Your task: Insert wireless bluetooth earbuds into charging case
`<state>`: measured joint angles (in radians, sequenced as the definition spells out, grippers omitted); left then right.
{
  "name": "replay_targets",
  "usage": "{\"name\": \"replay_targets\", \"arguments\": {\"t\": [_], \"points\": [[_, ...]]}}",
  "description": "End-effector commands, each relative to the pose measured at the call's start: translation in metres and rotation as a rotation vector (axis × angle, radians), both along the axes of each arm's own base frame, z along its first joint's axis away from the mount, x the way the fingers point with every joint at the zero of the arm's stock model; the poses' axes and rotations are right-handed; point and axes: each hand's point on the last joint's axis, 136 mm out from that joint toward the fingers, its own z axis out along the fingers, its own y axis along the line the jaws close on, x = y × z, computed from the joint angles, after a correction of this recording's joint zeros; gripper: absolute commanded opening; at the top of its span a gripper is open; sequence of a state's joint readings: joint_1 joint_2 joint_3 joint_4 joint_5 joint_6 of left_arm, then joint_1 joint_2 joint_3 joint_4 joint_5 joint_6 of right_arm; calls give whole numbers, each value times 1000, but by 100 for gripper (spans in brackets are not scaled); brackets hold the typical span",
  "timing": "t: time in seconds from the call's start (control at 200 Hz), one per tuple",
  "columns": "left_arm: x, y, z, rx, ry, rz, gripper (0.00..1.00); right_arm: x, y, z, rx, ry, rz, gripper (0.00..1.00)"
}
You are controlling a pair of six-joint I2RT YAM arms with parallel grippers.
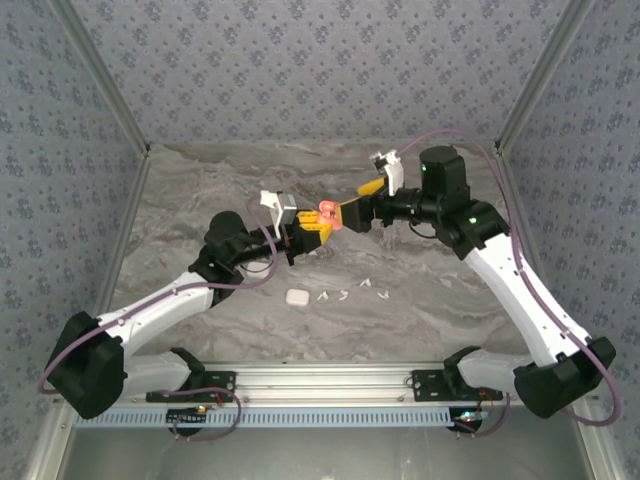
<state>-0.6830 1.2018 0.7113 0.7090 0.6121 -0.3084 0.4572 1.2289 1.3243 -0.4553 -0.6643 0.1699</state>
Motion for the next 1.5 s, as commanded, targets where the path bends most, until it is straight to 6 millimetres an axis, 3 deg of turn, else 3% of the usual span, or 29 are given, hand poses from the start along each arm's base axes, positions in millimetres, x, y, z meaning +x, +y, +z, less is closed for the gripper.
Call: {"name": "replay_targets", "arguments": {"t": [0.0,0.395,0.64,0.885,1.494], "points": [[-3,-1,20,-48,-50,-8,0,-15,19,-2,73,84,132,100],[2,-2,13,-26,-36,13,0,-40,28,14,125,70,262,100],[3,-2,11,-21,-32,18,0,-53,18,3,89,75,242,100],[4,-3,9,-18,-25,19,0,-50,12,-13,43,92,189,100],[7,-5,6,-13,-13,14,0,-51,13,-10,60,54,189,100]]}}
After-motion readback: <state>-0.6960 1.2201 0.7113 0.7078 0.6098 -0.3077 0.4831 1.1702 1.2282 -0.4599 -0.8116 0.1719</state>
